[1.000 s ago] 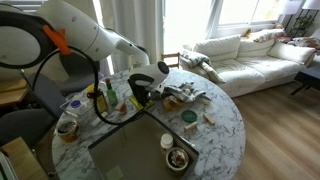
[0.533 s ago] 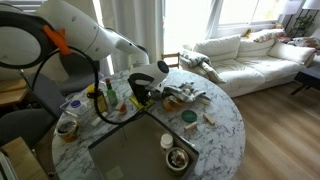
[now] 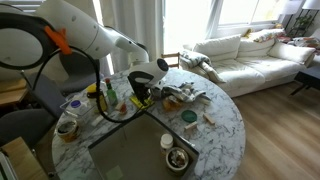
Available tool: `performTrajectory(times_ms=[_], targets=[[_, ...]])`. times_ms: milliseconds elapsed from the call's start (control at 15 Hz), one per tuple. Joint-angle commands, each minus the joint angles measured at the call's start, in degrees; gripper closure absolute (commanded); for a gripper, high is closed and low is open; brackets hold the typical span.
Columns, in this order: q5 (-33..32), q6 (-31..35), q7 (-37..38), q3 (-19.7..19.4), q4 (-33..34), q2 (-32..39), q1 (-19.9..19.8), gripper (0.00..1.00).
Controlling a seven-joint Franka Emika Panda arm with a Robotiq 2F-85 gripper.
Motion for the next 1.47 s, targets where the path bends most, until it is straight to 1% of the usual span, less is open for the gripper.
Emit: performTrajectory(times_ms=[0,133,267,333,400,467,867,933,1000,1200,1400], targets=[[0.52,0.41,0.50,0.77,2.81,2.87,0.24,0.01],[0.48,0.73,0.50,0.95,3.49,3.63,0.40,0.11],[0.44,0.86,0.40,1.10,3.99,4.23,0.39,0.34],[0.34,0.91,0.47,1.07,4.30,4.53,0.39,0.36],[0.27,0.92,0.61,1.03,4.57,4.84,0.40,0.42],[0.13,0.95,0.73,0.95,4.77,5.04,0.45,0.52],[0.90,0.83,0.65,1.32,5.47,6.05,-0.30,0.97],[1.64,0.74,0.28,1.76,5.48,6.07,-0.78,1.00],[2.19,0.76,0.21,1.90,5.37,5.97,-0.98,1.00],[5.72,0.17,-0.75,2.87,5.31,5.75,-2.30,1.00],[10.73,-0.94,-2.27,4.04,5.05,5.12,-3.92,1.00]])
